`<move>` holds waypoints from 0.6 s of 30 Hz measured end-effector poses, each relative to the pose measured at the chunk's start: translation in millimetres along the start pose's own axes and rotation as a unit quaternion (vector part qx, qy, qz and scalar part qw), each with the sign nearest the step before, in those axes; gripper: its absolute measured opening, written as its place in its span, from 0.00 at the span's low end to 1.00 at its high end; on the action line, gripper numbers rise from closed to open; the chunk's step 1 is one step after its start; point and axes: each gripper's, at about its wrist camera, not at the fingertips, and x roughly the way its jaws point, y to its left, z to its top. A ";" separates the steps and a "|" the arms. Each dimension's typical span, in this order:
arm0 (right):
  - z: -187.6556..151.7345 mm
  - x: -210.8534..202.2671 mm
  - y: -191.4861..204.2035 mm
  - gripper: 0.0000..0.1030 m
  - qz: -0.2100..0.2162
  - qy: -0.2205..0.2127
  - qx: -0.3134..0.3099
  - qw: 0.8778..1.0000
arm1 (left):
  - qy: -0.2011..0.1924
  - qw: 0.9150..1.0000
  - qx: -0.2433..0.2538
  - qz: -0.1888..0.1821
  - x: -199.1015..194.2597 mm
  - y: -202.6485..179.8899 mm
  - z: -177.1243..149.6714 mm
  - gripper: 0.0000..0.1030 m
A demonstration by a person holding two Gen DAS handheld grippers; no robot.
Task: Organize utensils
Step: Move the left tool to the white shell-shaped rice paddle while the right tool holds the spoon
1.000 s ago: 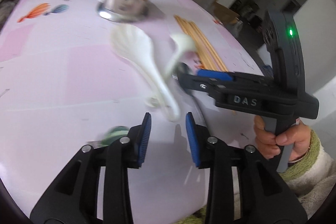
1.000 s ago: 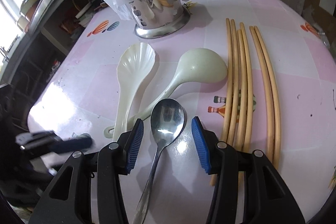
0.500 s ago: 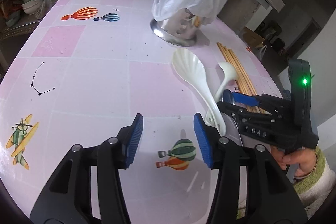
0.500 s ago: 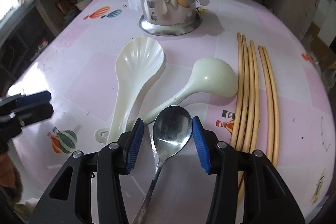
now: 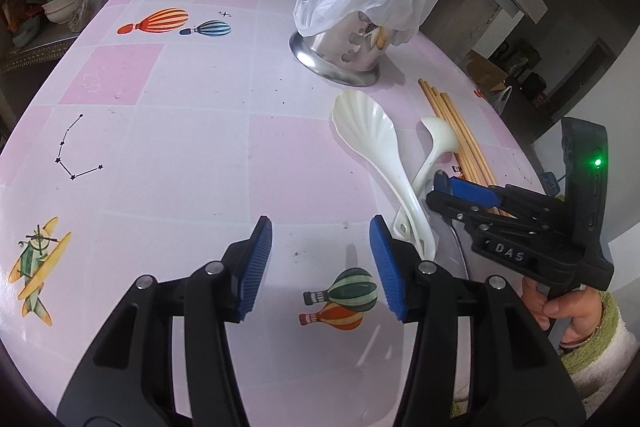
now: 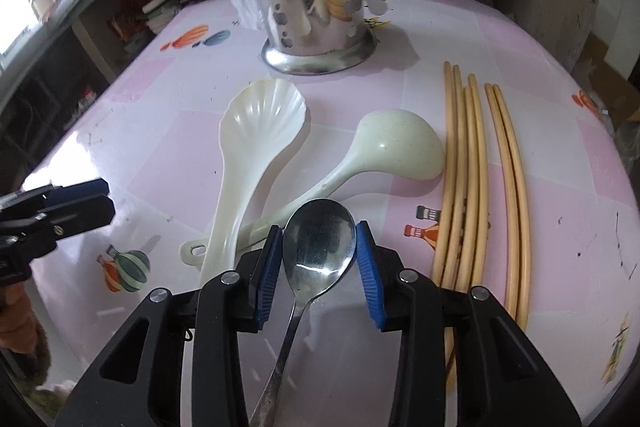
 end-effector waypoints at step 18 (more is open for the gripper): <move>2.4 -57.3 -23.4 0.36 0.032 -0.098 0.033 0.994 | -0.004 1.000 0.021 -0.008 43.2 -33.3 52.4 0.65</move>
